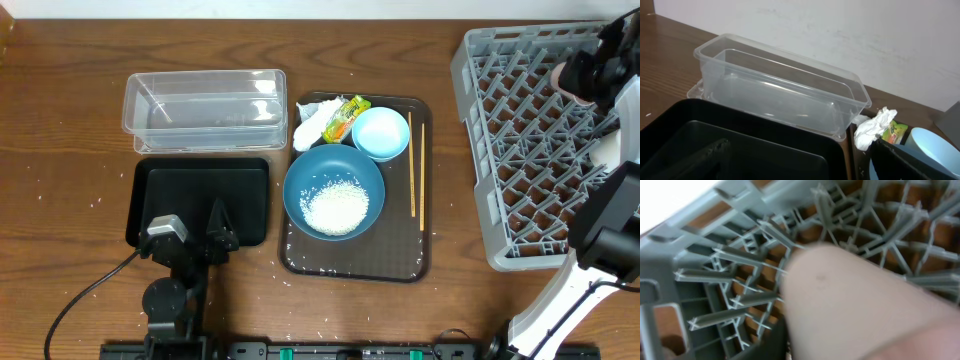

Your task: Sort waste into correct bins and load items into the dishwasher rack

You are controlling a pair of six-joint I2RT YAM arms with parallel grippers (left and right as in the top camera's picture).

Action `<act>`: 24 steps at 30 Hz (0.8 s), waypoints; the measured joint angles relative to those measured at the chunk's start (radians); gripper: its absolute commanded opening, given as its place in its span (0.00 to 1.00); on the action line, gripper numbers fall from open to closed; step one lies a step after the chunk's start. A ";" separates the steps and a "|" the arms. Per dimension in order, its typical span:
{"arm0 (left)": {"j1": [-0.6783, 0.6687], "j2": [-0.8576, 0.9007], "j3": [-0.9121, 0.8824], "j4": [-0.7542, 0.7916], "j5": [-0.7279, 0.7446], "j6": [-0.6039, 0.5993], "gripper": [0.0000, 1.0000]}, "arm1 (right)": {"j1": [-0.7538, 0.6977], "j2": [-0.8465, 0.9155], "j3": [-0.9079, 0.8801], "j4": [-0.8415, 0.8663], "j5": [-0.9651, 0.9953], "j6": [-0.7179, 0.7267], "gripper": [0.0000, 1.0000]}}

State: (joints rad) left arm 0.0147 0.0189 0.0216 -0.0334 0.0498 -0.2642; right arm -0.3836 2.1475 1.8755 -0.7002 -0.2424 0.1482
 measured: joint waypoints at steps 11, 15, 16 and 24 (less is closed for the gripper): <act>0.000 0.000 0.000 0.000 0.000 0.000 0.91 | -0.189 0.000 0.086 0.097 -0.357 0.008 0.01; 0.000 0.000 0.000 0.000 0.000 0.000 0.91 | -0.264 0.015 0.087 0.190 -0.549 0.009 0.01; 0.000 0.000 0.000 0.000 0.000 0.000 0.91 | -0.273 0.029 0.090 0.229 -0.607 0.012 0.01; 0.000 0.000 0.000 0.000 0.000 0.000 0.91 | -0.269 0.264 0.105 0.646 -0.975 0.232 0.01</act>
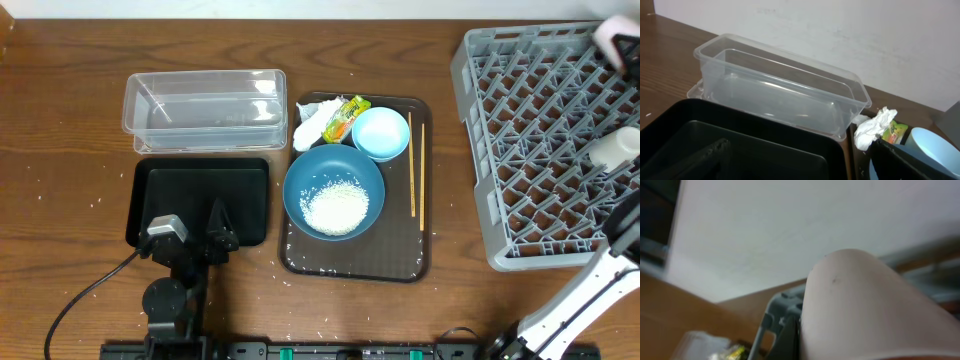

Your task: Sort waste into correct bins and load items into the dishwasher rack

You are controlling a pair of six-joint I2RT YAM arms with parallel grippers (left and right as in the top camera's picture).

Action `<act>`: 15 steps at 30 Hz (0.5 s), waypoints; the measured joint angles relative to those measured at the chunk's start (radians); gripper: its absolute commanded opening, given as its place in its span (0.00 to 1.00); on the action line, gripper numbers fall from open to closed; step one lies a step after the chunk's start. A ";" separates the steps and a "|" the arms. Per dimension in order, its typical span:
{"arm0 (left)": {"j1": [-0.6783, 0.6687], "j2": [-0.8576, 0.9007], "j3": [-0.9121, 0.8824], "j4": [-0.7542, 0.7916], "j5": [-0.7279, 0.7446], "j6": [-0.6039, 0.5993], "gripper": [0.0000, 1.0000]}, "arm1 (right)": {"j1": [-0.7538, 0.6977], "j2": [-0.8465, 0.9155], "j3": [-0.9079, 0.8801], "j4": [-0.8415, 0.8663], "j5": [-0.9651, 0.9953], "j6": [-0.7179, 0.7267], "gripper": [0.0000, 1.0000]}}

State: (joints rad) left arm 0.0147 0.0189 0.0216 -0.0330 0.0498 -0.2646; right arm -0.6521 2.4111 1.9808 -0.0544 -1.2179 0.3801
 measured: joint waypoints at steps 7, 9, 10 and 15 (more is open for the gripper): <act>0.000 0.000 0.000 0.000 0.000 0.000 0.91 | -0.011 0.095 0.003 0.047 -0.106 0.179 0.04; 0.000 0.000 0.000 0.000 0.000 0.000 0.91 | -0.021 0.096 0.003 0.040 -0.118 0.204 0.05; 0.000 0.000 0.000 0.000 0.000 0.000 0.91 | -0.029 0.096 0.003 0.034 -0.122 0.217 0.04; 0.000 0.000 0.000 0.000 0.000 0.000 0.91 | -0.048 0.095 0.006 -0.070 -0.140 0.248 0.11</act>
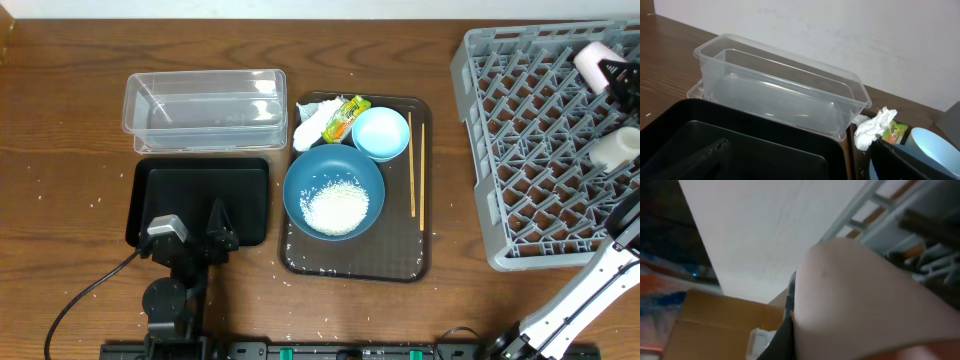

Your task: Sort waste into correct bins and load items into the dishwasher rack

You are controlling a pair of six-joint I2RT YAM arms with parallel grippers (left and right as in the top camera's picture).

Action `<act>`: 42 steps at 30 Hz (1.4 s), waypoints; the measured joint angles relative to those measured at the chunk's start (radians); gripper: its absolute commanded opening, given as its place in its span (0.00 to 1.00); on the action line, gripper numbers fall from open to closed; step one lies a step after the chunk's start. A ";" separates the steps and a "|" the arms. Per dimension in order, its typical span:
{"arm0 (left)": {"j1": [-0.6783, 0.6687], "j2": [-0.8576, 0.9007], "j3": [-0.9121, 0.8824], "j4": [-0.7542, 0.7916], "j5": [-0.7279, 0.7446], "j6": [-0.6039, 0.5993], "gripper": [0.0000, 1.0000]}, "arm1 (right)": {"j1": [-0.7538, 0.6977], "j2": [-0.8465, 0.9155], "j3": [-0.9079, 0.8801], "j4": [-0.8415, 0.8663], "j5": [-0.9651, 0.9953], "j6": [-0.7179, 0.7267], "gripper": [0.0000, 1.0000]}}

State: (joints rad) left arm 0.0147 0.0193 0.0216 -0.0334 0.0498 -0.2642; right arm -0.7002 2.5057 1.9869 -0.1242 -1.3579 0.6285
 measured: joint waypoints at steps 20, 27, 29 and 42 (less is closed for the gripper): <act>0.000 0.000 0.000 0.000 0.000 0.000 0.91 | -0.069 -0.449 -0.008 -0.531 0.595 -0.275 0.47; 0.000 0.000 0.000 0.000 0.000 0.000 0.91 | -0.065 -0.622 -0.007 -0.623 0.708 -0.282 0.47; 0.000 0.000 0.000 0.000 0.000 0.000 0.91 | -0.060 -0.644 -0.007 -0.664 0.697 -0.284 0.44; 0.000 0.000 0.000 0.000 0.000 0.000 0.91 | 0.206 -0.713 -0.007 -1.318 0.580 -0.467 0.31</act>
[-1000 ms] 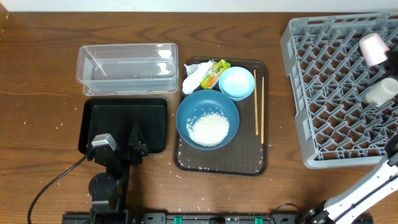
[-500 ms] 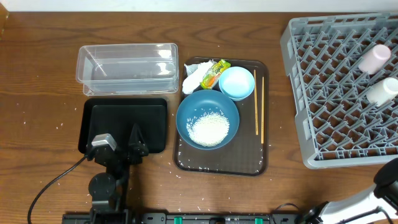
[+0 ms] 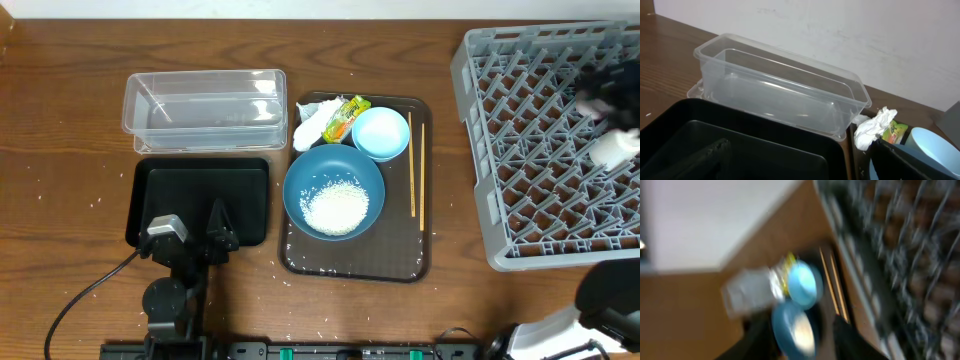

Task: Sort waste into correct bins and load items into the dishwasher rack
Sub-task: 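Reach the right gripper down and grasp one wooden chopstick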

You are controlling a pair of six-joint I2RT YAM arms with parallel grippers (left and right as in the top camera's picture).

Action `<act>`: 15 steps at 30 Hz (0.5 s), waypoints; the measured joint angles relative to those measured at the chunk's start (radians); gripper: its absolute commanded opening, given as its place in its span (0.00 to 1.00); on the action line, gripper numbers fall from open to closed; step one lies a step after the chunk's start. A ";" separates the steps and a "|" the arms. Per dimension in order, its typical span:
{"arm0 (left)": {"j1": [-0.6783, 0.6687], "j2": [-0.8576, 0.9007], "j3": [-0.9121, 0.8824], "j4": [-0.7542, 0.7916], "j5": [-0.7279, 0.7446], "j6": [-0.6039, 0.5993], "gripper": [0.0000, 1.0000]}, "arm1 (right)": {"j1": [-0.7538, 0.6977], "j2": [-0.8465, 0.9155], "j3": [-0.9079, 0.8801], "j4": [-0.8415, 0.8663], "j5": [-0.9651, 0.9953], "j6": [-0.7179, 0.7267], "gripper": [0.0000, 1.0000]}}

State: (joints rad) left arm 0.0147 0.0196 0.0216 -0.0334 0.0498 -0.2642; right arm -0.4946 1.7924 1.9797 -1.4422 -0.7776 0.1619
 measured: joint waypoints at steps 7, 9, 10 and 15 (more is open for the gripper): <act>0.000 0.000 0.000 0.000 0.000 0.000 0.91 | 0.324 0.000 -0.008 -0.125 0.367 -0.022 0.93; 0.000 0.000 0.000 0.000 0.000 0.000 0.91 | 0.393 0.000 -0.020 -0.104 0.425 -0.024 0.88; 0.000 0.000 0.000 0.000 0.000 0.000 0.91 | 0.440 0.000 -0.034 -0.081 0.460 -0.022 0.86; 0.000 0.000 0.000 0.000 0.000 0.000 0.91 | 0.629 0.000 -0.135 0.010 0.634 0.066 0.58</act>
State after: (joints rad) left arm 0.0147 0.0196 0.0216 -0.0334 0.0498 -0.2646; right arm 0.1341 1.7920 1.8446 -1.4322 -0.1432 0.2283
